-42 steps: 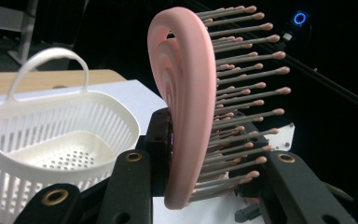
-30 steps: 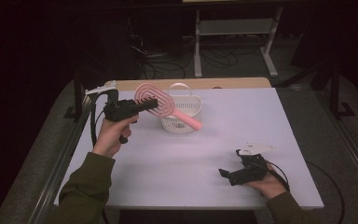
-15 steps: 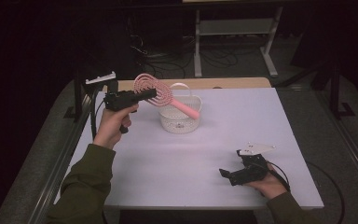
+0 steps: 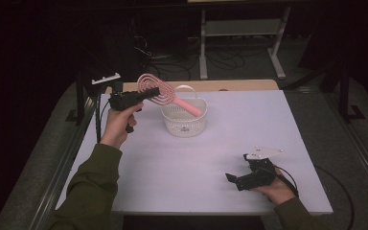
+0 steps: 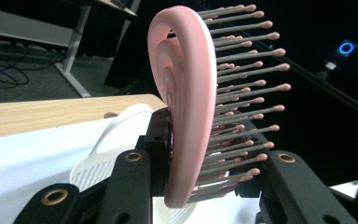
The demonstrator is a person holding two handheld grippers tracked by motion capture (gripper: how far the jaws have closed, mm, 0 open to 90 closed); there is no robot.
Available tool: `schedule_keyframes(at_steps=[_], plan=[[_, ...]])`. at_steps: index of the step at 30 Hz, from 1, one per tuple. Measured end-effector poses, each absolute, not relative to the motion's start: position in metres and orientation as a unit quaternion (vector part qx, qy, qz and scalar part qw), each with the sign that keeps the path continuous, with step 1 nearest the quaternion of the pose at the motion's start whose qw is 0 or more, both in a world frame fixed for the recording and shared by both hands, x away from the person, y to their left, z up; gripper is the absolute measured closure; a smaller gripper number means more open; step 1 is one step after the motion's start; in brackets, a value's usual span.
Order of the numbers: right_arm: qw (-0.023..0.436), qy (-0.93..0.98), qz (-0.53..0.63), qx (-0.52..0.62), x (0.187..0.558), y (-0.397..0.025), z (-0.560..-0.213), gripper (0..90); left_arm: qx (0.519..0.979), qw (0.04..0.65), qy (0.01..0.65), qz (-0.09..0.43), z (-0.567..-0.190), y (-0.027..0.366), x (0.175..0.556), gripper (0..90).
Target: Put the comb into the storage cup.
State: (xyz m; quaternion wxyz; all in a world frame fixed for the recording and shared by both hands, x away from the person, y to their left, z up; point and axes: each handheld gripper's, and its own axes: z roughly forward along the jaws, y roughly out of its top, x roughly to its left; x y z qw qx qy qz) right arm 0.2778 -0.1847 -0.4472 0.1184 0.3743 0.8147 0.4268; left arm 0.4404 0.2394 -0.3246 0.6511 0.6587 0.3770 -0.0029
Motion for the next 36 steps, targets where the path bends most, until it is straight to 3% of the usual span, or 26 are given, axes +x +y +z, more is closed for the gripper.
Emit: schedule_keyframes(at_steps=[36], plan=[[0.12, 0.819, 0.421, 0.371, 0.277, -0.183, -0.449, 0.0, 0.676, 0.609, 0.414, 0.026, -0.365, 0.211, 0.456, 64.5]])
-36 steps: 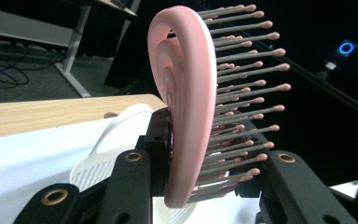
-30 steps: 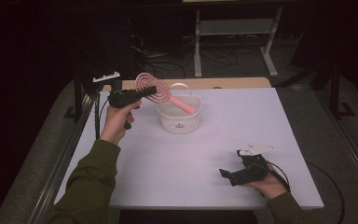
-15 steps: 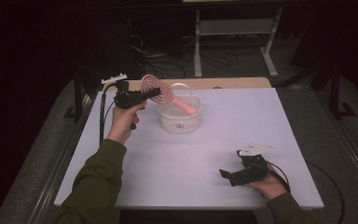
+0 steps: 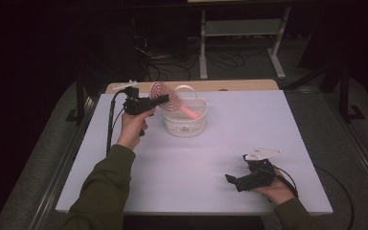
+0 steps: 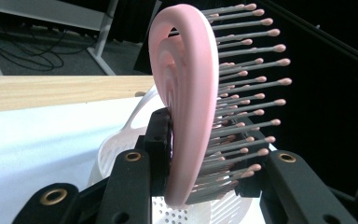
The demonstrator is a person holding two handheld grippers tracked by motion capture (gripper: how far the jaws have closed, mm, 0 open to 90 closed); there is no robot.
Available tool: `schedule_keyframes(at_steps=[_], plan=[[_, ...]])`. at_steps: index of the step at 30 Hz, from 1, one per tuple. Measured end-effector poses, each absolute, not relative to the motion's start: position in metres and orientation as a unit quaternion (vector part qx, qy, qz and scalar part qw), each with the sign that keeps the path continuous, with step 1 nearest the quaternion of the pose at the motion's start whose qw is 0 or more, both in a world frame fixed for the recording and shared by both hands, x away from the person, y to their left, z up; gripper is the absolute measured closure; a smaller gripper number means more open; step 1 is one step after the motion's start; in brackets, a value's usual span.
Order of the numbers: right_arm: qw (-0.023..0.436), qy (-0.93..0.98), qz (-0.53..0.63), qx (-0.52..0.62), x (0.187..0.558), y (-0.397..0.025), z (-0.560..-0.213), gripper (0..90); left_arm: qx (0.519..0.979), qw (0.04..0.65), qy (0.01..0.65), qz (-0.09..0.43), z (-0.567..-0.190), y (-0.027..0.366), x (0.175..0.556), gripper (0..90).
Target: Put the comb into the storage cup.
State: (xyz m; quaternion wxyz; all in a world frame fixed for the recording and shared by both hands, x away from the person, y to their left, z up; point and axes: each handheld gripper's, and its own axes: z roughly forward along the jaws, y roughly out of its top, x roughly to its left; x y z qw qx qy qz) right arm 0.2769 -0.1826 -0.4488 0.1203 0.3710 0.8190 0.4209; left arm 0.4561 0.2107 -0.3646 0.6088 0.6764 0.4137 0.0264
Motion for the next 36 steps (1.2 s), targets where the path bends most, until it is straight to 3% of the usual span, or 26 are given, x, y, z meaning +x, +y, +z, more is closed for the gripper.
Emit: schedule_keyframes(at_steps=[17, 36], plan=[[0.12, 0.819, 0.421, 0.37, 0.276, -0.183, -0.448, 0.0, 0.69, 0.592, 0.415, 0.026, -0.376, 0.195, 0.458, 64.3], [0.118, 0.822, 0.418, 0.368, 0.276, -0.182, -0.449, 0.0, 0.678, 0.595, 0.432, 0.009, -0.386, 0.207, 0.462, 61.7]])
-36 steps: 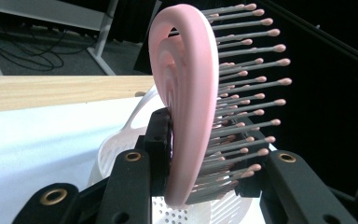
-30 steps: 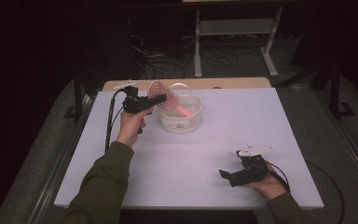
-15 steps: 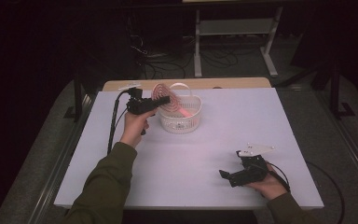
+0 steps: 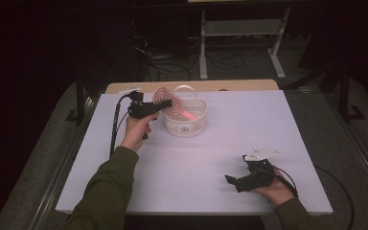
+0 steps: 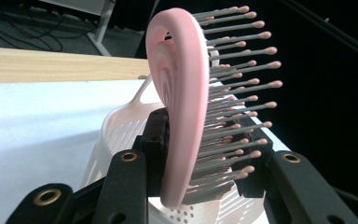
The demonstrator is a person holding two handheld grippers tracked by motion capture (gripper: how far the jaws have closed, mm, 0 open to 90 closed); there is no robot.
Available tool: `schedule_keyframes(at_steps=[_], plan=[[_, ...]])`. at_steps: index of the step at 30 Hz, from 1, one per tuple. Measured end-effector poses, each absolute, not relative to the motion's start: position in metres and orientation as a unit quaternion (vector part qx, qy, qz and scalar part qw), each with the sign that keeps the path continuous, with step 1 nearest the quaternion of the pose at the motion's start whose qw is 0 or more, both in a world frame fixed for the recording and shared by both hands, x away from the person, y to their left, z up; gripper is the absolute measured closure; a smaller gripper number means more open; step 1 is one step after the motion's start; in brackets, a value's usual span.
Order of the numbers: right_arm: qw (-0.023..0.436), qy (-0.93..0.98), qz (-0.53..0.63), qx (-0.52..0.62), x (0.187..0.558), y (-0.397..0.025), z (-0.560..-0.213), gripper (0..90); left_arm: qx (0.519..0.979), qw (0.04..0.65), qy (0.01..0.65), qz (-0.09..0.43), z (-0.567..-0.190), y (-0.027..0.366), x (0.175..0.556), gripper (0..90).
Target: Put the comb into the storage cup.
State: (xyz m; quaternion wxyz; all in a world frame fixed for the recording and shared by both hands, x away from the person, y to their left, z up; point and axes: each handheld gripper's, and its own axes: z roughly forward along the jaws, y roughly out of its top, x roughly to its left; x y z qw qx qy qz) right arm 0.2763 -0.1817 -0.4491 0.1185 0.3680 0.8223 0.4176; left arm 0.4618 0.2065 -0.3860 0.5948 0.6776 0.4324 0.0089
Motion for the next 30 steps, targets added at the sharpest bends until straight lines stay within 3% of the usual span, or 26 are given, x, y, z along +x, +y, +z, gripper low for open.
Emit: schedule_keyframes(at_steps=[22, 30], plan=[[0.121, 0.827, 0.411, 0.364, 0.276, -0.182, -0.451, 0.0, 0.689, 0.579, 0.435, 0.03, -0.389, 0.215, 0.463, 53.3], [0.12, 0.826, 0.412, 0.365, 0.277, -0.182, -0.452, 0.0, 0.691, 0.573, 0.435, 0.069, -0.381, 0.222, 0.46, 42.3]])
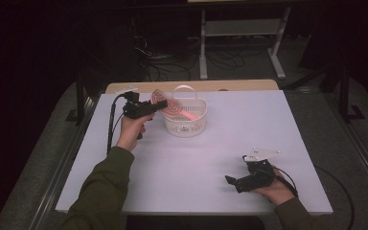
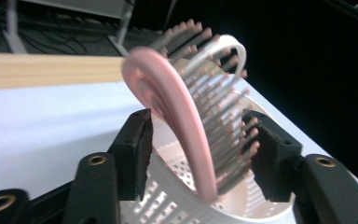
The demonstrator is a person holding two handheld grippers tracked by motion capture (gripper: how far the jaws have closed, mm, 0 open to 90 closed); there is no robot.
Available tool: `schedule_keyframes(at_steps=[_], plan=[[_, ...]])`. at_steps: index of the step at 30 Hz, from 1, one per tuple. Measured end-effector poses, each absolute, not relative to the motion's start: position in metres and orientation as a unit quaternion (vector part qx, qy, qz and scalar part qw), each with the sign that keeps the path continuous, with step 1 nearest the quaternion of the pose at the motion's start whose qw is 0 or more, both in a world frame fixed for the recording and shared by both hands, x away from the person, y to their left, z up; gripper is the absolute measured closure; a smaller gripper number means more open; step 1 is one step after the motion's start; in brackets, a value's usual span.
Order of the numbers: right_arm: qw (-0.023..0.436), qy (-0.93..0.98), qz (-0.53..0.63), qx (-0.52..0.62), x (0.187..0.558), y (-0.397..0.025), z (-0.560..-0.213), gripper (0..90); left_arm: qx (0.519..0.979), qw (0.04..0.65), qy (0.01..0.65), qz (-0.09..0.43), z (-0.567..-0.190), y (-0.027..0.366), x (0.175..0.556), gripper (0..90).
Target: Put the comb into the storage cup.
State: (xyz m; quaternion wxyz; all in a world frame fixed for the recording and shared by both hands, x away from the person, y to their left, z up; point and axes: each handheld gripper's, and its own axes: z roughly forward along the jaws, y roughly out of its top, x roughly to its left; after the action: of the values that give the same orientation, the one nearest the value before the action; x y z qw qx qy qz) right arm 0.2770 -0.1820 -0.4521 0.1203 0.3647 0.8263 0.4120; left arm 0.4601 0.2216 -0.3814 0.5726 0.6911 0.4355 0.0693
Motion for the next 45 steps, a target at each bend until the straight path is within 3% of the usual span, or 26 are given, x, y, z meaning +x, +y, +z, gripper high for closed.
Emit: schedule_keyframes(at_steps=[16, 30, 45], plan=[[0.121, 0.824, 0.415, 0.366, 0.28, -0.184, -0.453, 0.0, 0.706, 0.564, 0.416, 0.104, -0.372, 0.233, 0.453, 22.9], [0.124, 0.827, 0.408, 0.366, 0.279, -0.18, -0.452, 0.0, 0.752, 0.527, 0.369, 0.148, -0.366, 0.239, 0.433, 15.0], [0.13, 0.827, 0.407, 0.366, 0.278, -0.18, -0.451, 0.0, 0.784, 0.504, 0.331, 0.145, -0.367, 0.239, 0.404, 8.4]])
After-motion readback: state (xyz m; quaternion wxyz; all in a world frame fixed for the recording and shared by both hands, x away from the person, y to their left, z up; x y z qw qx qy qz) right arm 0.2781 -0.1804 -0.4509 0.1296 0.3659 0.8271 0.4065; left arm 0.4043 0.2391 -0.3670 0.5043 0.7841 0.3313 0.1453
